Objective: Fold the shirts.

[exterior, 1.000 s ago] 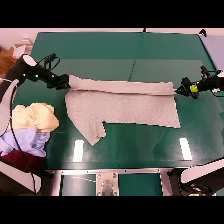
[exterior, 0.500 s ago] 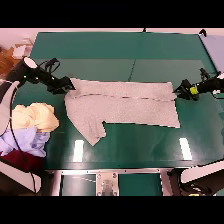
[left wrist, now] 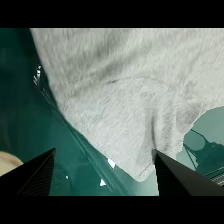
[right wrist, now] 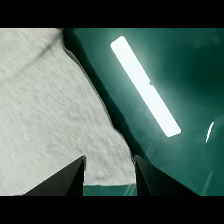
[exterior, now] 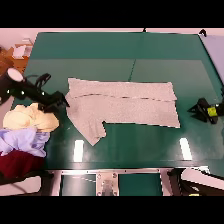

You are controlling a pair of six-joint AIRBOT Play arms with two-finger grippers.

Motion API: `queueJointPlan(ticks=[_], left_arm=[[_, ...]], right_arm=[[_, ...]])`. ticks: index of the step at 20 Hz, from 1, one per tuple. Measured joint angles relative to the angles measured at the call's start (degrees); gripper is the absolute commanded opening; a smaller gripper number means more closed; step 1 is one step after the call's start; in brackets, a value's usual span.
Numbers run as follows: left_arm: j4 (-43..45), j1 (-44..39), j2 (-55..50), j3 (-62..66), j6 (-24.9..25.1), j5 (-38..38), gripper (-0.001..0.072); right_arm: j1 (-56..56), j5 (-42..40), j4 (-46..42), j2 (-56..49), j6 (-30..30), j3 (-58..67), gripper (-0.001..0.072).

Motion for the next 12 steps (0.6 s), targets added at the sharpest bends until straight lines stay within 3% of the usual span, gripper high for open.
queueJointPlan(ticks=[2, 8, 9, 10, 11, 12], left_arm=[[-3.61, 0.02, 5.79, -11.13, 0.61, 5.99, 0.0545], [-18.71, -7.43, 9.66, -27.82, 7.82, 24.24, 0.0528], [-20.98, -9.14, 9.31, -28.68, 8.44, 26.08, 0.0432], [-21.79, -10.49, 9.05, -29.24, 8.96, 27.91, 0.0145], [-22.10, -11.19, 8.55, -29.70, 9.22, 28.87, 0.0023], [-21.90, -11.69, 8.41, -29.75, 9.75, 29.31, 0.0023]], right_arm=[[-2.78, -2.97, 1.79, 5.99, 0.17, -9.79, 0.0349], [-5.33, -9.25, 5.44, 15.72, 0.20, -27.23, 0.0351], [-5.46, -9.35, 6.08, 16.31, 0.15, -28.46, 0.0360], [-5.53, -9.46, 6.88, 16.74, 0.09, -29.46, 0.0378], [-5.60, -9.57, 7.28, 17.03, 0.00, -30.14, 0.0379], [-5.64, -9.66, 7.56, 17.25, 0.00, -30.67, 0.0391]])
